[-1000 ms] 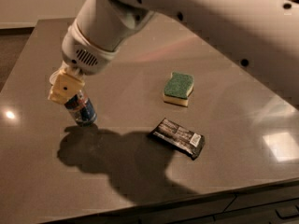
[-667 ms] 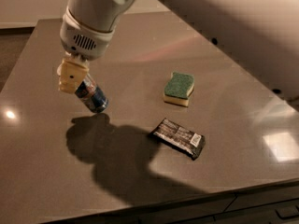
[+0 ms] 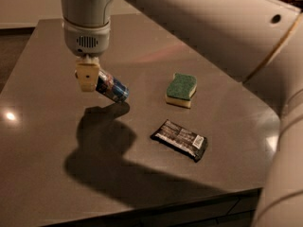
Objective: Knock redbull can over
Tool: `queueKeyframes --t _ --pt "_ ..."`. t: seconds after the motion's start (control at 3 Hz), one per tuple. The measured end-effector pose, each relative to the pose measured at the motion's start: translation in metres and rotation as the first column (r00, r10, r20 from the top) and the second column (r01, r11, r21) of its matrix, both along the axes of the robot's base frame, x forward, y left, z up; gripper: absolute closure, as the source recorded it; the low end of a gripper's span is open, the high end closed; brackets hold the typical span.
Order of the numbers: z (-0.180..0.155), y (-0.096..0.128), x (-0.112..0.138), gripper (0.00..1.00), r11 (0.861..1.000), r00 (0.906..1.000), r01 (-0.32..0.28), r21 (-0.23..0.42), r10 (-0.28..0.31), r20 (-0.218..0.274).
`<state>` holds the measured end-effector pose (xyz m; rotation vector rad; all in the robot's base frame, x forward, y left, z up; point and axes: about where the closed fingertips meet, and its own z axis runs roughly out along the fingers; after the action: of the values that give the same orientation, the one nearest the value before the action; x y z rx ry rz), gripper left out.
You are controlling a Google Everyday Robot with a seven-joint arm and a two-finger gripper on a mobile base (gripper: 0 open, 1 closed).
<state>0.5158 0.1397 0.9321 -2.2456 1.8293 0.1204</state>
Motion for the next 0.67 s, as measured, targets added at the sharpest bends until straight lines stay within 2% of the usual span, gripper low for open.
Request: queueKeyframes --t 0.33,0.67 --pt "-0.013 -0.006 0.011 1.0 0.994 0.9988 -0.036 -0.101 0.039 0.029" --pt "-0.026 -0.007 0.017 1.0 0.98 0.9946 -0.078 -0.185 0.089 0.052"
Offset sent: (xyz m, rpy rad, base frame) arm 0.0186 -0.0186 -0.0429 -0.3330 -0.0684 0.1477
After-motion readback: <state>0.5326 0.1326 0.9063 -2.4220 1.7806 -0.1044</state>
